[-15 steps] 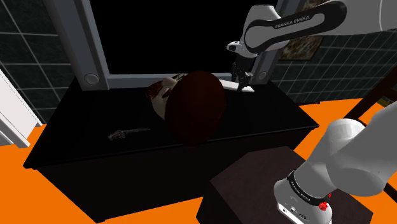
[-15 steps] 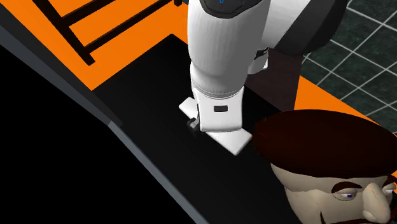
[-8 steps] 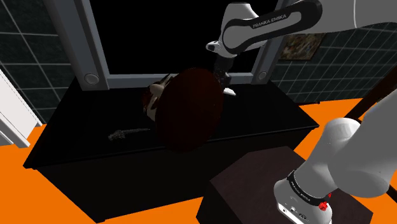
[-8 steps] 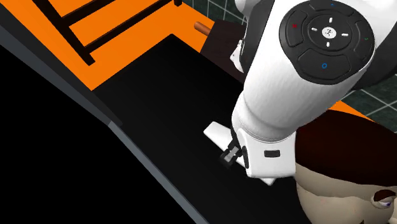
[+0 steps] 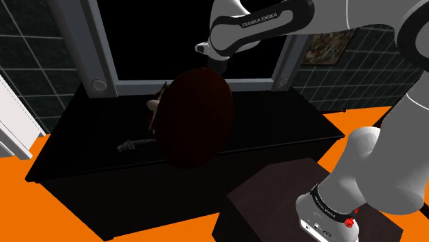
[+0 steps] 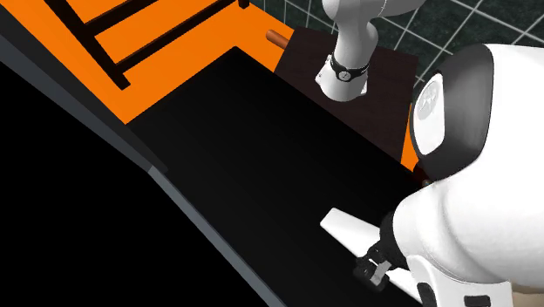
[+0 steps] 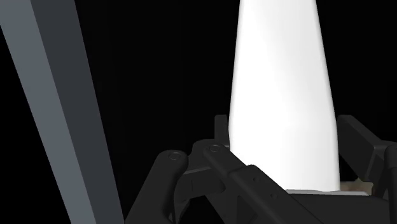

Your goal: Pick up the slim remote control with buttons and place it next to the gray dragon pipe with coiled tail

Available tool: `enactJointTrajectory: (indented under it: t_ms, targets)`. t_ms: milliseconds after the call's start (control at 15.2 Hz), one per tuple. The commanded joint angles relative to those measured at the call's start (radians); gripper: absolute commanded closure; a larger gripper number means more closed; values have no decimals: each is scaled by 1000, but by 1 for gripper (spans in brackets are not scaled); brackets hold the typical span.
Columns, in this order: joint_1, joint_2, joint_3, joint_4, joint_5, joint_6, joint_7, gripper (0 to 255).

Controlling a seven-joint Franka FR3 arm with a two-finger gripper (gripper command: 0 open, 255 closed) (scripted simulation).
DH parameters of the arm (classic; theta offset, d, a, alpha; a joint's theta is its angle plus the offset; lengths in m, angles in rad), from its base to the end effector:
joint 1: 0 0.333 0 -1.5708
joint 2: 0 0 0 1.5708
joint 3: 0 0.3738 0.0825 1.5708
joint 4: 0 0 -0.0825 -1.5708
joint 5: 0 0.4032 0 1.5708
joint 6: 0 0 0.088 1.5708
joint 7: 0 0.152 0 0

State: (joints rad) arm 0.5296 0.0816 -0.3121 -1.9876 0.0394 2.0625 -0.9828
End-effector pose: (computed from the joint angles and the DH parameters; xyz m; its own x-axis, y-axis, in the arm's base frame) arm 0.5775 0.1344 0.4282 0.3785 0.9256 0.0066 0.9256 -0.3785 -0.0075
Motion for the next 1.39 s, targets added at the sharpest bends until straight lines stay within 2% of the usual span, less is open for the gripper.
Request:
enactJointTrajectory:
  t_ms: [0, 528, 924, 990, 1320]
  targets:
    - [16, 58, 17, 70, 19, -13, 26, 255]
    - [63, 287, 69, 389, 66, -108, 125, 255]
    - [69, 509, 115, 737, 85, -232, 202, 255]
    - [70, 523, 117, 759, 86, -240, 206, 255]
    - [72, 531, 119, 706, 89, -179, 203, 255]
